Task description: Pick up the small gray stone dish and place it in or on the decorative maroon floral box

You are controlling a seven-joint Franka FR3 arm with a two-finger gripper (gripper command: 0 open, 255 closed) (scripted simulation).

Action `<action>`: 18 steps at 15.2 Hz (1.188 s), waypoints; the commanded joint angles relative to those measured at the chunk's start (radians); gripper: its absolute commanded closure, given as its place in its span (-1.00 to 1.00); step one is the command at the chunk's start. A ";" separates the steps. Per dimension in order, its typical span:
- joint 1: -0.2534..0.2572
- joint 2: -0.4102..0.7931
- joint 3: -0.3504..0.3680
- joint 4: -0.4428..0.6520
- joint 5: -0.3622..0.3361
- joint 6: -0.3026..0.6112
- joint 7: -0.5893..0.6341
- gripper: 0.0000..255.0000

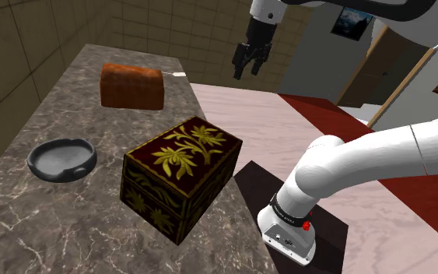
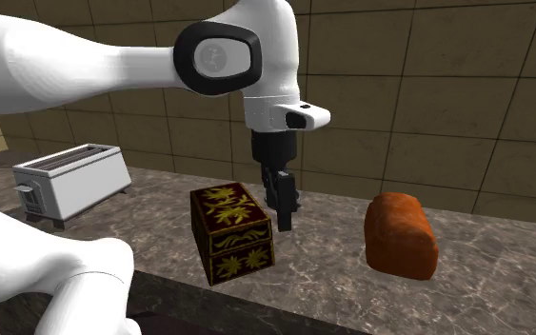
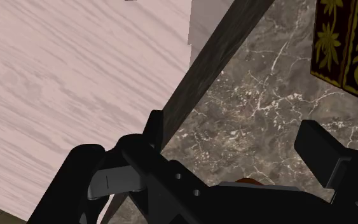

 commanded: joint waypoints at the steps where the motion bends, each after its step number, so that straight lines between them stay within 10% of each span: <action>1: 0.000 0.000 0.000 0.000 0.000 0.000 0.000 -1.00; 18: 0.093 0.307 0.283 0.004 0.143 0.330 0.347 -1.00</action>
